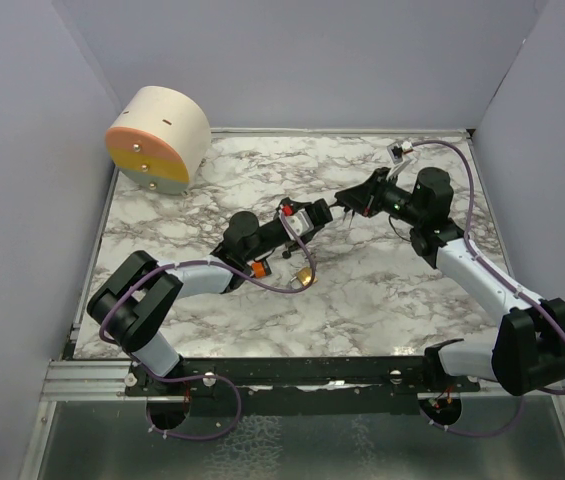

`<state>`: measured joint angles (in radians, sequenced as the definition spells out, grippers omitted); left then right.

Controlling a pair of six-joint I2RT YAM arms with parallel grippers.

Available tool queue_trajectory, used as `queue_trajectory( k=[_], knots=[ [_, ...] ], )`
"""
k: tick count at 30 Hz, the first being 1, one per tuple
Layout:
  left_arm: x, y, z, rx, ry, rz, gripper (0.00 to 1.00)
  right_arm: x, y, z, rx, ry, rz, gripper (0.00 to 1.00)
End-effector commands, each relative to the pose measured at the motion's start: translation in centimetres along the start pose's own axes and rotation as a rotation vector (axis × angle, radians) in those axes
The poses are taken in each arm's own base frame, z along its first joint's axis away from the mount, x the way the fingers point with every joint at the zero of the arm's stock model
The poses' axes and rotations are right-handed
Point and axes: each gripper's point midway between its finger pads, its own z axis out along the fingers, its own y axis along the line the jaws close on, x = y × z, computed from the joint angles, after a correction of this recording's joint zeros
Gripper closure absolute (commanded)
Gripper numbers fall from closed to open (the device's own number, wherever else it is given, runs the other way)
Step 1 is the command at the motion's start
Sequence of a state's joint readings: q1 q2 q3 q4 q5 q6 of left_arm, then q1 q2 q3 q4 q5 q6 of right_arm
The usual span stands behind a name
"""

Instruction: Unlock with the key

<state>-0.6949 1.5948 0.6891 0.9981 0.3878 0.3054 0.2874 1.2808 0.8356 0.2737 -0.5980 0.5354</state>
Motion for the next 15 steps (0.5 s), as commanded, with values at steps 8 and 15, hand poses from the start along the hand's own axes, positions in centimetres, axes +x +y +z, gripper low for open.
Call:
queue_trajectory(
  k=[8,15],
  knots=[
    [-7.3,3.2,1.1,-0.097,-0.197,0.059,1.00,-0.9,0.8,0.4,0.001,-0.009,-0.036,0.99],
    [-8.1,4.0,1.6,-0.118,-0.216,0.032,1.00,-0.3,1.1,1.2,-0.005,0.008,-0.036,0.99]
  ],
)
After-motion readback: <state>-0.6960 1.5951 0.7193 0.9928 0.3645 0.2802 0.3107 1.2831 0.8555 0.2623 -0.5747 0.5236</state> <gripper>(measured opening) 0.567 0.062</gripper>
